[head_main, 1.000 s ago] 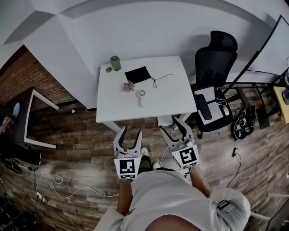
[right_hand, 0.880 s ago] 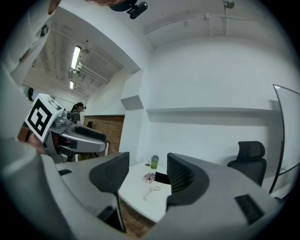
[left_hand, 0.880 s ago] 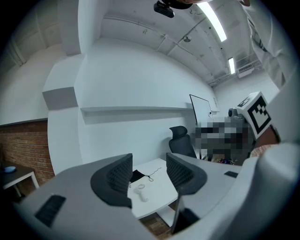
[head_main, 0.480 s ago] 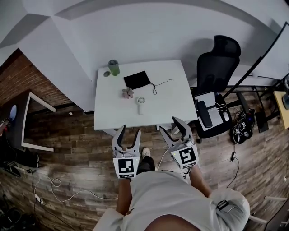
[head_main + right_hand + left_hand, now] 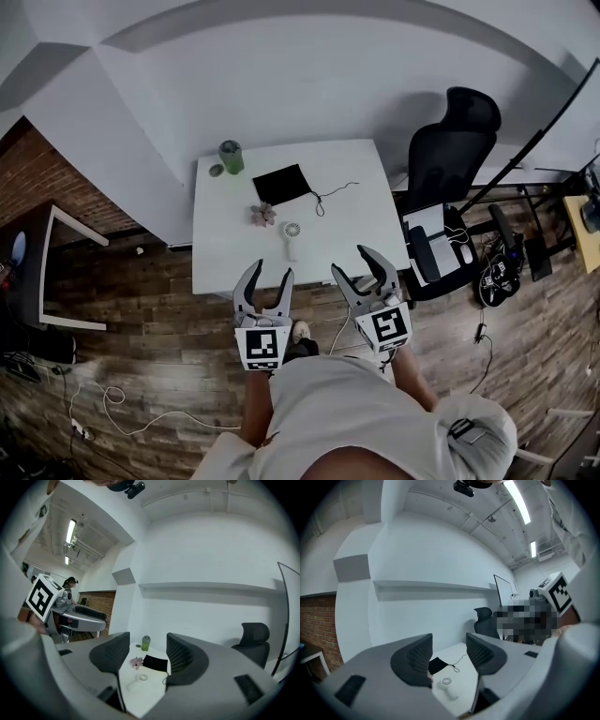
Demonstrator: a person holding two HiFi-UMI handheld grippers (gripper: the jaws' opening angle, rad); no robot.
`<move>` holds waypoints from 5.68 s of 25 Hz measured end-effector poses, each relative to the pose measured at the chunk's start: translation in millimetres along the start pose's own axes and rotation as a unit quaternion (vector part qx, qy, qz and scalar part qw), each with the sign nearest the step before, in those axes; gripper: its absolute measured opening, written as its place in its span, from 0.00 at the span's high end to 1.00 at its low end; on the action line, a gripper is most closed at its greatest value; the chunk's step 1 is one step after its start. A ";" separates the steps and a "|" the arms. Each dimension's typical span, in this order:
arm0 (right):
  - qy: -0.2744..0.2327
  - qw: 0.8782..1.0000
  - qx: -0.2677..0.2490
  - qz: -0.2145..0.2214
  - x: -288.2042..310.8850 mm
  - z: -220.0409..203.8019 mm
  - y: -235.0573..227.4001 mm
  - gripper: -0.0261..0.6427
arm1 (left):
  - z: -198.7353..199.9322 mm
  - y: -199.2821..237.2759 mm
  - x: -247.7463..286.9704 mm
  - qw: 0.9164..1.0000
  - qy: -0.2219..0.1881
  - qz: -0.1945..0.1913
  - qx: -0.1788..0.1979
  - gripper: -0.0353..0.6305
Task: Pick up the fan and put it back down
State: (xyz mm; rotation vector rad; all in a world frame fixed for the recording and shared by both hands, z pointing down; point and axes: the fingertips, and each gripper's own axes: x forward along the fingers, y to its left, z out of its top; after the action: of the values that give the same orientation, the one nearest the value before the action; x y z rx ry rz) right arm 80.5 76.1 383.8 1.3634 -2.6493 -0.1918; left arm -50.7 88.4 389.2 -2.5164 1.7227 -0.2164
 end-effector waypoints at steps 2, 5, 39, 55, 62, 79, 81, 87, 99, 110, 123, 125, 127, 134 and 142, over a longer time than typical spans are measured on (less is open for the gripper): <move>0.001 1.000 -0.002 -0.004 10.5 1.1 -4.8 0.59 | -1.1 6.1 10.5 1.000 0.000 -0.005 -0.001 0.62; 0.002 1.000 -0.003 -0.010 27.3 2.7 -11.4 0.59 | -2.4 16.7 26.3 1.000 0.000 -0.012 0.000 0.62; 0.085 0.996 0.012 0.011 160.3 -68.3 -60.0 0.61 | -70.6 69.9 166.7 0.996 0.069 -0.058 -0.020 0.62; 0.135 0.983 0.038 0.121 196.5 -132.7 -95.1 0.61 | -125.4 53.4 223.2 0.985 0.166 -0.012 -0.051 0.60; 0.158 0.971 0.048 0.172 205.3 -164.5 -96.1 0.61 | -159.5 42.3 235.1 0.974 0.217 -0.004 -0.061 0.57; 0.222 0.946 0.058 0.228 206.4 -231.8 -74.2 0.61 | -251.2 13.6 235.1 0.941 0.324 -0.022 -0.096 0.49; 0.229 0.944 0.060 0.228 207.1 -238.8 -70.4 0.61 | -261.6 10.3 235.6 0.937 0.336 -0.029 -0.096 0.48; 0.252 0.938 0.064 0.228 207.5 -257.8 -57.9 0.61 | -289.5 5.9 234.2 0.925 0.364 -0.040 -0.100 0.45; 0.281 0.932 0.068 0.220 207.5 -276.2 -52.0 0.61 | -332.2 -2.9 241.1 0.906 0.404 -0.069 -0.104 0.41; 0.300 0.928 0.068 0.210 207.5 -293.1 -48.1 0.61 | -351.3 -6.2 240.4 0.895 0.426 -0.083 -0.099 0.41; 0.301 0.929 0.066 0.204 203.3 -291.0 -41.7 0.61 | -344.5 -6.0 239.5 0.902 0.413 -0.084 -0.098 0.42; 0.299 0.930 0.065 0.203 203.6 -289.6 -41.3 0.61 | -340.5 -4.8 238.6 0.904 0.408 -0.083 -0.097 0.42; 0.297 0.931 0.064 0.201 204.4 -287.2 -40.7 0.61 | -335.7 -2.6 238.2 0.906 0.403 -0.082 -0.096 0.42; 0.280 0.938 0.059 0.194 210.0 -270.7 -41.6 0.61 | -308.3 8.2 238.7 0.919 0.376 -0.078 -0.091 0.42; 0.246 0.952 0.049 0.177 222.3 -238.0 -47.0 0.62 | -265.4 33.9 241.9 0.939 0.326 -0.059 -0.091 0.42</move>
State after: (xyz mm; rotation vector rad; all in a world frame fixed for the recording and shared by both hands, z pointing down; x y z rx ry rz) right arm 37.0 -142.5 626.0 0.7940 -2.4293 0.2915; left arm -39.2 -146.5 662.6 -2.8961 1.8431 -1.0543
